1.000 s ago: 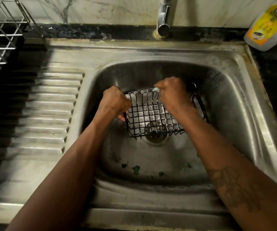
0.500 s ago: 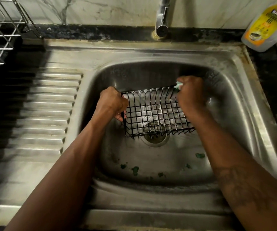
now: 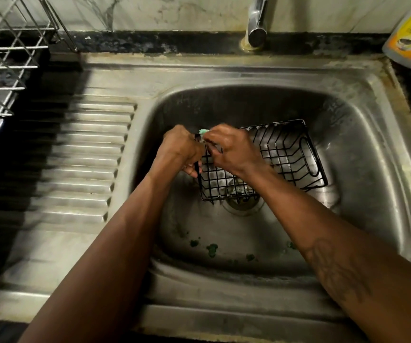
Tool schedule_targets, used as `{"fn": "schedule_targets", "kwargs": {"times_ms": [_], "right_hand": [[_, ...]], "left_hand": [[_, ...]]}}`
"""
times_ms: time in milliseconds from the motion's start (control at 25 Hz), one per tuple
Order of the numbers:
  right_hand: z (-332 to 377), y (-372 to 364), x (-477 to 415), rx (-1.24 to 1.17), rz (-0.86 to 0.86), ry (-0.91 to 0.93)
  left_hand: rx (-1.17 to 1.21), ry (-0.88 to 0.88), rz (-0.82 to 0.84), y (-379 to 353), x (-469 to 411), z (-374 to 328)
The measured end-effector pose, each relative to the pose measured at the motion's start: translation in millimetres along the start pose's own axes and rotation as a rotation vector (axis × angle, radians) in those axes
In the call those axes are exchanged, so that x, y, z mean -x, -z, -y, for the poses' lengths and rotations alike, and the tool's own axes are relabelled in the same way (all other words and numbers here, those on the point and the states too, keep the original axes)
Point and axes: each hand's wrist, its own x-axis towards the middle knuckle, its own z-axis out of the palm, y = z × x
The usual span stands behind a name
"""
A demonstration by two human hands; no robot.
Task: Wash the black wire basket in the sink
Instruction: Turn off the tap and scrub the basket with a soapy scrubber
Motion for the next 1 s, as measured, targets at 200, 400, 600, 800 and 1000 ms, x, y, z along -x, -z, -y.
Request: {"fn": "schedule_targets", "kwargs": {"times_ms": [200,400,600,800,1000], "right_hand": [[4.7,-10.5,1.5,0.141,0.288,-0.109],[0.8,-11.9,2.9,0.107,0.139,-0.072],[7.1,-7.7,1.5,-0.065,-0.296,0.079],[22.2,-8.7,2.6,-0.013,-0.047,0.003],[6.4,-9.5,7.1,0.142,0.206,-0.196]], "left_hand": [[0.05,0.031,0.057,-7.5,2.0,-0.8],[0.064,-0.025,-0.024,-3.4,1.0,0.7],[-0.032,-0.004,0.013,0.4,5.9,-4.2],[-0.004,-0.034,-0.02,2.2,3.5,-1.4],[-0.028,0.053,0.058,-6.0,4.2,-4.0]]}}
